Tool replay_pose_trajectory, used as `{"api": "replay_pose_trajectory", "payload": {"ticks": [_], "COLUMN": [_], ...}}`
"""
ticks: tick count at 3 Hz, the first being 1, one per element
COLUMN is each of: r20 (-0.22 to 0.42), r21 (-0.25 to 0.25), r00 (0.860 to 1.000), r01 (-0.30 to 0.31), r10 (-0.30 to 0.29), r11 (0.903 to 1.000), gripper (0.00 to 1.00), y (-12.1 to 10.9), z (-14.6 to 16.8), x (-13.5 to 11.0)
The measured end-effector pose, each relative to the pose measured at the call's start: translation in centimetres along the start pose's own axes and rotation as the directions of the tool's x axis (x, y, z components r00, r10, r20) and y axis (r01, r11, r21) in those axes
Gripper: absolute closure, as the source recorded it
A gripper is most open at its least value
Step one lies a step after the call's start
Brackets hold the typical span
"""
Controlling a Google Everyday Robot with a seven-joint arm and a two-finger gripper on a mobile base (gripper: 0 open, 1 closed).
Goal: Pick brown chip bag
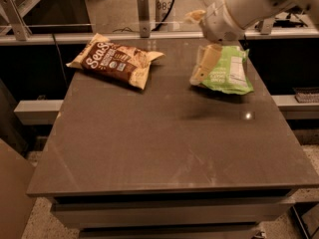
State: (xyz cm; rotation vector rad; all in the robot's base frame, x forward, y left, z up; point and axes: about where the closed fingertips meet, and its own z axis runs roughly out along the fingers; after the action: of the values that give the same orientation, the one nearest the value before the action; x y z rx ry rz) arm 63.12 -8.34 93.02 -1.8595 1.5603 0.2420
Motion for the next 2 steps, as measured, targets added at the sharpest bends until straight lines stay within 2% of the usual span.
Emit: {"api": "replay_pose_trajectory", "payload": {"ticks": [2], "r20": [0.105], "r21": [-0.061], "r00": [0.994], "r01": [0.030], "r10": [-0.024], "r11": [0.9977], "gripper": [0.00], "y": [-3.6], "z": [7.6], "x": [-0.9]}}
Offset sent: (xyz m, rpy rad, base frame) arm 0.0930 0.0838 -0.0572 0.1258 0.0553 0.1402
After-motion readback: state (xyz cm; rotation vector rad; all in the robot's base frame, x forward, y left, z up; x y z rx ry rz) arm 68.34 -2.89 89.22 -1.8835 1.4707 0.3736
